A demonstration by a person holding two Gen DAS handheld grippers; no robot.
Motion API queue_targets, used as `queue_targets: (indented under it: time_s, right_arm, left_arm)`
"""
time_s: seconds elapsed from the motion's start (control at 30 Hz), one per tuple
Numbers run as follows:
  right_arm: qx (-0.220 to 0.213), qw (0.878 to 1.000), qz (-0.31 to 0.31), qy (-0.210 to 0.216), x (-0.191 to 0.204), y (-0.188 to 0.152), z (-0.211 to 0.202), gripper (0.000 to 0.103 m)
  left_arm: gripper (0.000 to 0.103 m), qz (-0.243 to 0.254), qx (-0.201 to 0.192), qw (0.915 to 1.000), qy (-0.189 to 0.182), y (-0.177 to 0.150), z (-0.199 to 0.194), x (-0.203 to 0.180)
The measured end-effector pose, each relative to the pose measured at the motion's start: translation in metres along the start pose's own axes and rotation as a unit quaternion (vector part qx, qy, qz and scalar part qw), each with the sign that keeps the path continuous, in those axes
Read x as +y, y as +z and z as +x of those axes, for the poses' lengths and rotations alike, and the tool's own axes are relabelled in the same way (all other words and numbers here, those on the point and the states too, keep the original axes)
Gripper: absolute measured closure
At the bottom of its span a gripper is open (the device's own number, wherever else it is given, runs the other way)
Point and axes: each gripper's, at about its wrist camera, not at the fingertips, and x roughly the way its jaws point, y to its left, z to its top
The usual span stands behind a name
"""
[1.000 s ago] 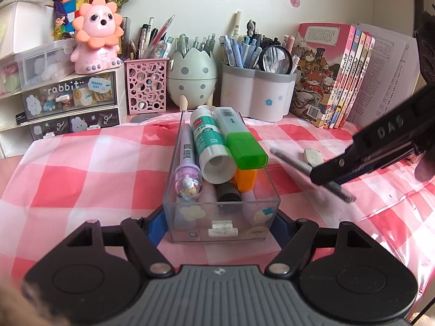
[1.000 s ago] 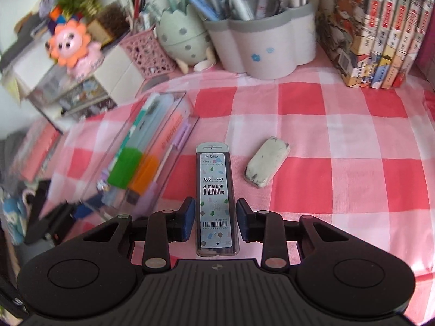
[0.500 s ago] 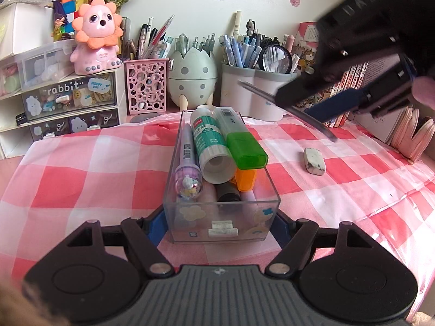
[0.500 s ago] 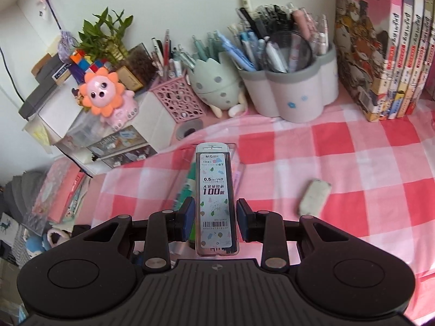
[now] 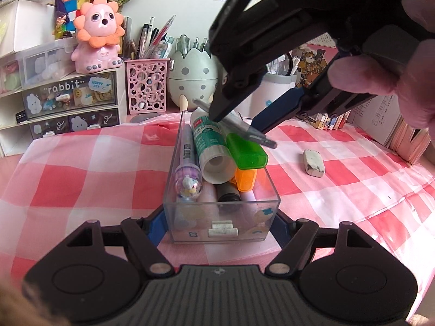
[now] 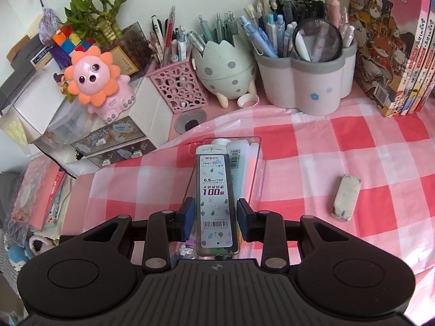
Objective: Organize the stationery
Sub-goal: 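Lift the lead refill case, lower it into the tray, open right tool, then withdraw the right tool from the tray to the white eraser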
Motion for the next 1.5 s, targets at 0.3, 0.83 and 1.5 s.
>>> queue_targets:
  time_s: [0.3, 0.83, 1.5]
  right_arm:
    - [0.002, 1.000, 0.001, 0.015, 0.002, -0.001, -0.001, 0.066]
    - [-0.031, 1.000, 0.002, 0.004, -0.026, 0.000, -0.019, 0.051]
    - [-0.089, 0.993, -0.024, -0.078, -0.088, -0.027, -0.015, 0.022]
  left_arm:
    - [0.053, 0.000, -0.001, 1.0000, -0.002, 0.000, 0.000, 0.000]
    - [0.053, 0.000, 0.000, 1.0000, -0.002, 0.000, 0.000, 0.001]
    - [0.052, 0.002, 0.000, 1.0000, 0.000, 0.000, 0.000, 0.001]
